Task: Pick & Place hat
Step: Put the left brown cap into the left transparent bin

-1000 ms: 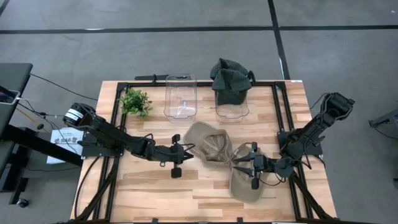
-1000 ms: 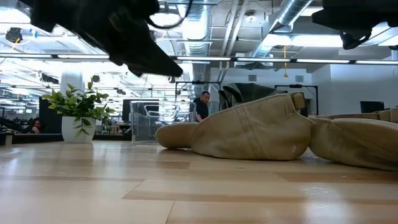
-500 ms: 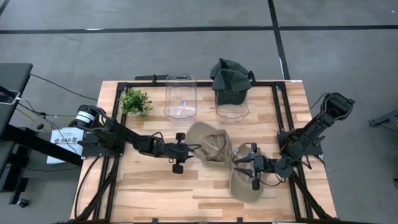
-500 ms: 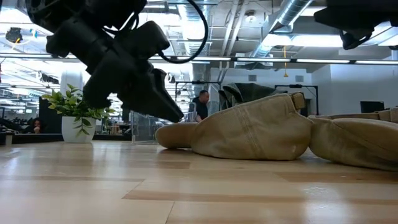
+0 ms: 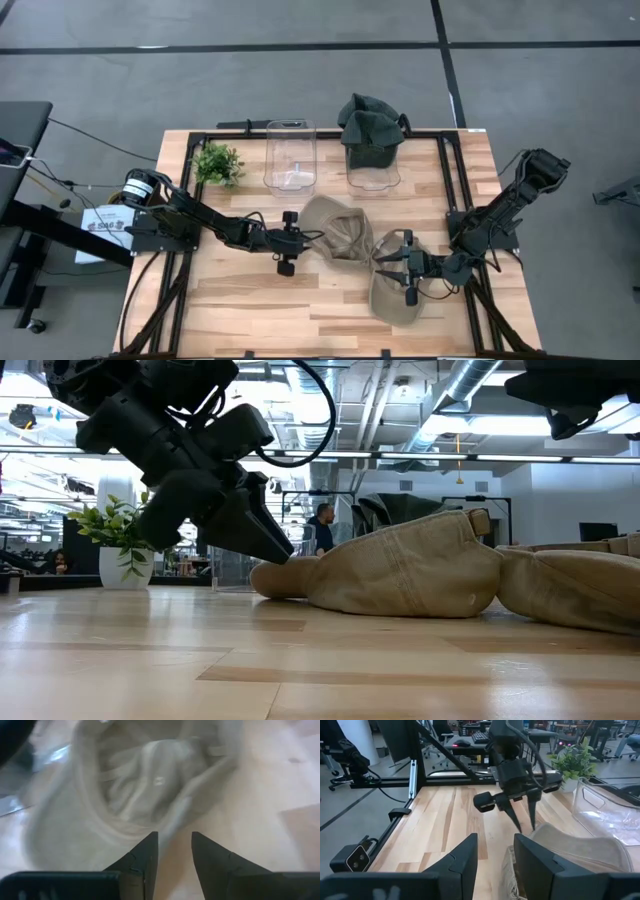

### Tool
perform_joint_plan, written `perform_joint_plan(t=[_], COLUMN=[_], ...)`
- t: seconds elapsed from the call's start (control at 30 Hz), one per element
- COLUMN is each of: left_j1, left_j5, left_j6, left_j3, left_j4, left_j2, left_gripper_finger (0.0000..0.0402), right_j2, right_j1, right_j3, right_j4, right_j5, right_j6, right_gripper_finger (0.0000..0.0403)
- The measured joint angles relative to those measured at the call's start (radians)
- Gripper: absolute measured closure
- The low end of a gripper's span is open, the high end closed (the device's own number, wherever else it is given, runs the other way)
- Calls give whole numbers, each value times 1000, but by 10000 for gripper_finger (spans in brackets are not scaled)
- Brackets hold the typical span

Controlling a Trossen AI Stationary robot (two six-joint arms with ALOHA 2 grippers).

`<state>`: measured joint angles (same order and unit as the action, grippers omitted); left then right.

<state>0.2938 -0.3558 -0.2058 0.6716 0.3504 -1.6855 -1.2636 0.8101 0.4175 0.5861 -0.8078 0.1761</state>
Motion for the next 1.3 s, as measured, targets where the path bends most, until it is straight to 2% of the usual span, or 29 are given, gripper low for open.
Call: perform_joint_plan(t=[0.6,0.8,0.93,1.03,1.17,1.3], left_j1=[-79,-100,-104,-102,-95,-84], left_j5=[-35,-3,-22,-37,-74,-129], left_j6=[-7,-6,1,1,29,68], left_j3=[0,1,2,3,3,3], left_j4=[-29,-23,34,50,65,82], left_j2=[-8,-86,-131,-138,-134,-134], left_gripper_finger=[286,286,288,308,376,387], right_j2=[0,0,0,0,0,0], right_j1=[0,0,0,0,0,0], right_j3=[0,0,0,0,0,0], right_j4=[0,-1,-1,-1,-1,-1], right_j5=[0,0,0,-1,-1,-1], right_j6=[0,0,0,0,0,0], right_gripper_finger=[285,285,285,285,285,285])
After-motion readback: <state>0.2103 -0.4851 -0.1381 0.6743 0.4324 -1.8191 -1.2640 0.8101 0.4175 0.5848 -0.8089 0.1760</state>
